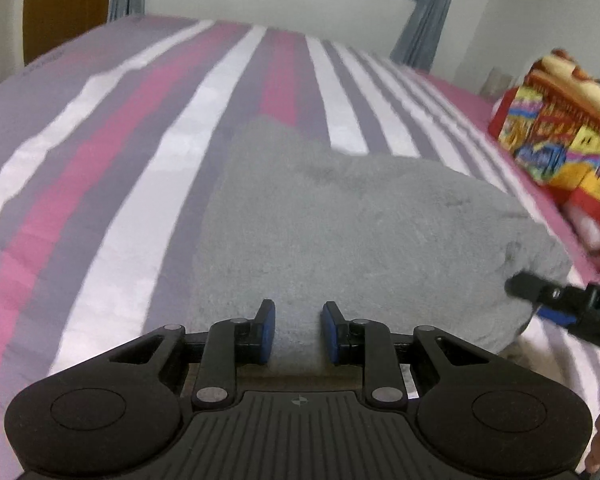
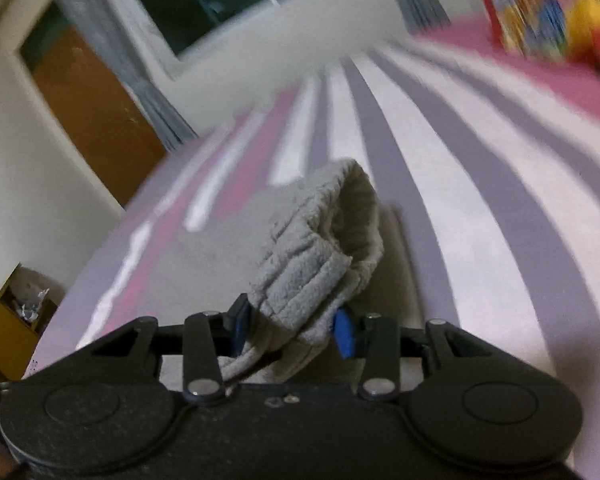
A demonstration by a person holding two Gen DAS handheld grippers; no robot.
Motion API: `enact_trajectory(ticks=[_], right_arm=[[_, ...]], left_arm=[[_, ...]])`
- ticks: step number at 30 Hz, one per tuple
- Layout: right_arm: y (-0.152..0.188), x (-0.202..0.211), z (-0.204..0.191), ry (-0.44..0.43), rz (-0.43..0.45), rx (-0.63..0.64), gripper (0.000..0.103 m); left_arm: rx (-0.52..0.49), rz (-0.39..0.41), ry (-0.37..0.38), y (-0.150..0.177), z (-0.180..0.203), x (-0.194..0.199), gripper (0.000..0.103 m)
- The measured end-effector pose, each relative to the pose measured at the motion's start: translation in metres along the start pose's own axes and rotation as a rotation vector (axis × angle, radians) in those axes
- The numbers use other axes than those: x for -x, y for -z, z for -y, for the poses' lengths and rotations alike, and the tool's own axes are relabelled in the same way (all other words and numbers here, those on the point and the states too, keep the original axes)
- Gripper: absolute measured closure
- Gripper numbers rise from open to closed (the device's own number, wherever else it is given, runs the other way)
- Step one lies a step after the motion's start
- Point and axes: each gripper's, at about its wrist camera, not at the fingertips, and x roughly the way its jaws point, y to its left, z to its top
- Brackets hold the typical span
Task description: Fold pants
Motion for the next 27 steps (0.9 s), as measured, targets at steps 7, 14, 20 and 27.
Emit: enact_trajectory(ticks=[7,14,20,27], right_arm=[[0.007,0.0,0.01,0.024,-0.026,-0.018,0.052],[-0.005,0.034,-0.011,0.061,0.111,0.093,0.035],[-0.018,0.022,-0.048,0.077,0.115,0.282,0.056],[-0.003,-0.015,-0.042,0.16,0.005,0.338,0.061]], left_arm=[[0.0,-0.001,0.0,-0.001,0.001,0.001,0.077],[0.014,0.03,0.001,-0.014,-0.002,0.01,0.077],[0.005,0.009,-0.012,-0.025,0.005,-0.007,0.077],[0.005,-0.033,-0.021,-0.016,0.004,-0.027,0.077]])
